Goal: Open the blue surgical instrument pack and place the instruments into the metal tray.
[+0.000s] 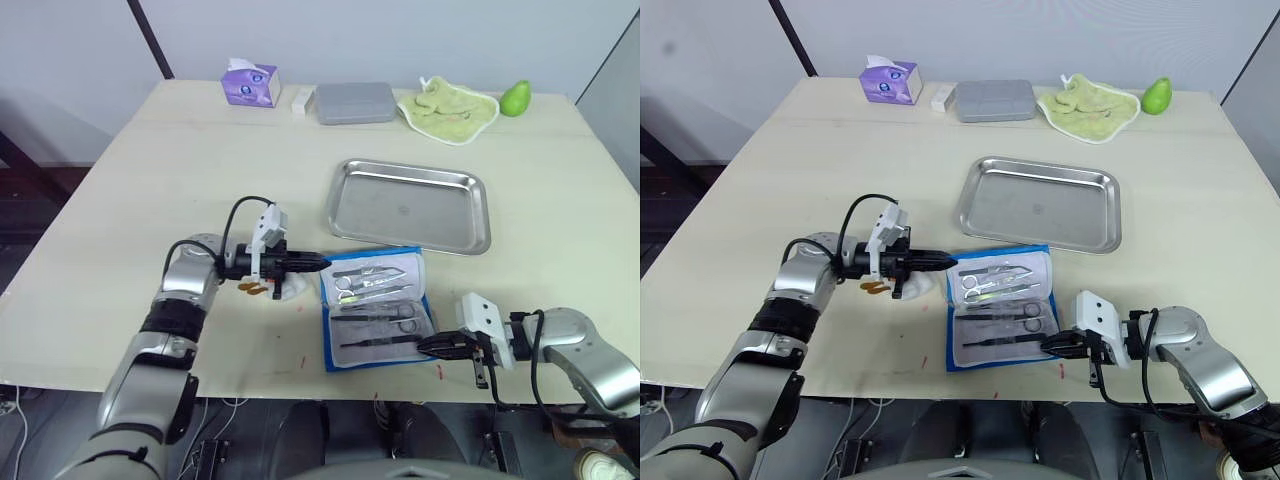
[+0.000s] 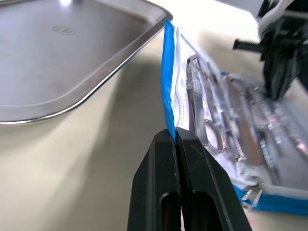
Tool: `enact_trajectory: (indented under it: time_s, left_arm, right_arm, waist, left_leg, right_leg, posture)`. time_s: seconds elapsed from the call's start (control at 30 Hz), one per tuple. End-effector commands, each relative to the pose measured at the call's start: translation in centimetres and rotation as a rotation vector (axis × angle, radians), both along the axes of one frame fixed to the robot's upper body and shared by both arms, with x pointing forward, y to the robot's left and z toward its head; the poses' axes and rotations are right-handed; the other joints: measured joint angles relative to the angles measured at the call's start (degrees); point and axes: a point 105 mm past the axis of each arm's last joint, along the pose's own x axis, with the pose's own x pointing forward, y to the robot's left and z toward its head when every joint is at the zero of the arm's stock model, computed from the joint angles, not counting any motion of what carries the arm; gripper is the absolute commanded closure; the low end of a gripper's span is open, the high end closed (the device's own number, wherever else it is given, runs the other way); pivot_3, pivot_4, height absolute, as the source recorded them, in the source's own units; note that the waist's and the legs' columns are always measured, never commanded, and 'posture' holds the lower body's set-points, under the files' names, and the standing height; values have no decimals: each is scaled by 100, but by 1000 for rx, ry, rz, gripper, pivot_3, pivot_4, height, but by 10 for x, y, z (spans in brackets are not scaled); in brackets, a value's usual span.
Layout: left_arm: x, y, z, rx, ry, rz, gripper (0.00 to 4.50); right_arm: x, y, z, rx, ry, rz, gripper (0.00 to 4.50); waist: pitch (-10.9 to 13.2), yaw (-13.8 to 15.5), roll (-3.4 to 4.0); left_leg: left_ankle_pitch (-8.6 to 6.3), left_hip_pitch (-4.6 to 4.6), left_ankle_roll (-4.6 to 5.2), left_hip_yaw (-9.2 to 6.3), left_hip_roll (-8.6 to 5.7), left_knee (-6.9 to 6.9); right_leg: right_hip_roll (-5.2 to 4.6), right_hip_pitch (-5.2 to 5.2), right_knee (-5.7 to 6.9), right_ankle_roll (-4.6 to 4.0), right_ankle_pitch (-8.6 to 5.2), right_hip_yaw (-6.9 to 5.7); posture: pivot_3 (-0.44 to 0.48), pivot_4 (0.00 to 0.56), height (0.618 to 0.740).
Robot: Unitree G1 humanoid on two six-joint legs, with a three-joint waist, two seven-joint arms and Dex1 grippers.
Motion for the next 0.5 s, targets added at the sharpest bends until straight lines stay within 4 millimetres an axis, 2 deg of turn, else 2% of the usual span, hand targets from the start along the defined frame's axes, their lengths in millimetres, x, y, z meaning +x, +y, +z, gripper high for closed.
enact_trajectory:
  time_s: [0.03,0.23,0.5]
  left_arm:
    - [2,-7,-12,44,2,-10,4500]
    - [3,-14,-24,128,-15,-37,4500]
    - [12,-23,-35,230,-81,-43,4500]
  right_arm:
    - [-9,2,-16,-21,78,-20,4442]
    - [-20,11,-14,-7,94,7,4442]
    - [-26,12,-16,-13,104,5,4442]
  waist:
    - [-8,2,2]
    - [-37,4,12]
    - [-69,19,36]
  left_leg:
    - [0,1,0,-3,0,0]
    - [0,5,0,-12,-3,0]
    - [0,5,1,-41,-19,0]
  right_leg:
    - [0,4,-2,0,0,-1]
    - [2,12,-5,0,-1,0]
    - [4,31,-9,11,-9,7]
  posture:
    - [0,150,740]
    - [0,150,740]
    - [0,150,740]
